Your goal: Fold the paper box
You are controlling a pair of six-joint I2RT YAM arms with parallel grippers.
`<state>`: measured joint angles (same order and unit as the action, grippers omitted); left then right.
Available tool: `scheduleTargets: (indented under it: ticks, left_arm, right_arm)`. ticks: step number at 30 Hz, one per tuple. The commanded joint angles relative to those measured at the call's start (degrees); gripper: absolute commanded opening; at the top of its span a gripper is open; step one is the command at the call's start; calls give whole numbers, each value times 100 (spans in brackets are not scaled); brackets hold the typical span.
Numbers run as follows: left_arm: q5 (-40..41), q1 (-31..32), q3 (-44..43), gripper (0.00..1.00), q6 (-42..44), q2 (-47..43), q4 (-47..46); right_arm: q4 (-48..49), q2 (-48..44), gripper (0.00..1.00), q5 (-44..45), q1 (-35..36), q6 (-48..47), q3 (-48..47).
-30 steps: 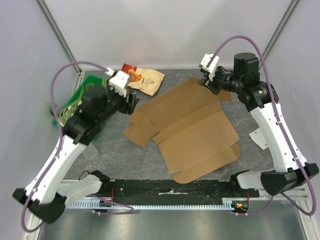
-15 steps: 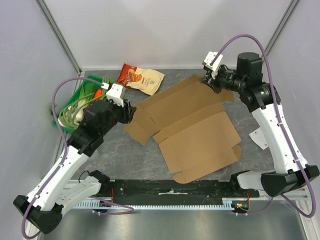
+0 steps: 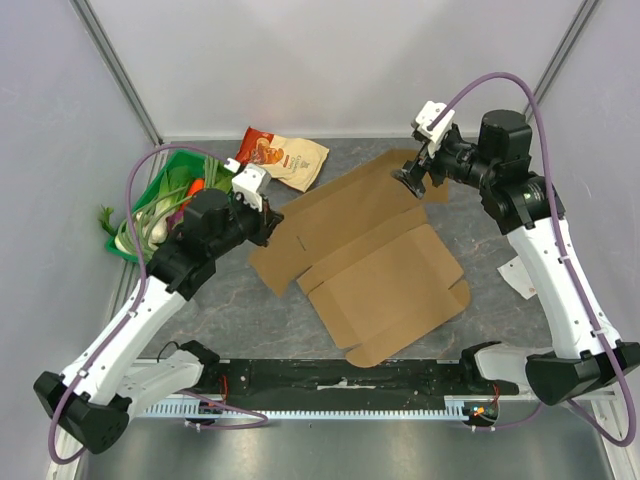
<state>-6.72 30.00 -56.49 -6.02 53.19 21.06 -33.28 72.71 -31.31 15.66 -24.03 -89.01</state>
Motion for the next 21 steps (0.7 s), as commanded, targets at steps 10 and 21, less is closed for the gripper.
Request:
scheduleTargets:
  ticks: [10, 21]
  left_arm:
    - [-989, -3, -1268, 2, 2359, 543, 188]
    - [-1059, 6, -1286, 2, 2615, 526, 267]
  right_arm:
    - [-1365, 1315, 86, 1083, 2098, -971, -2170]
    - [-1717, 2221, 64, 1170, 3127, -1675, -2446]
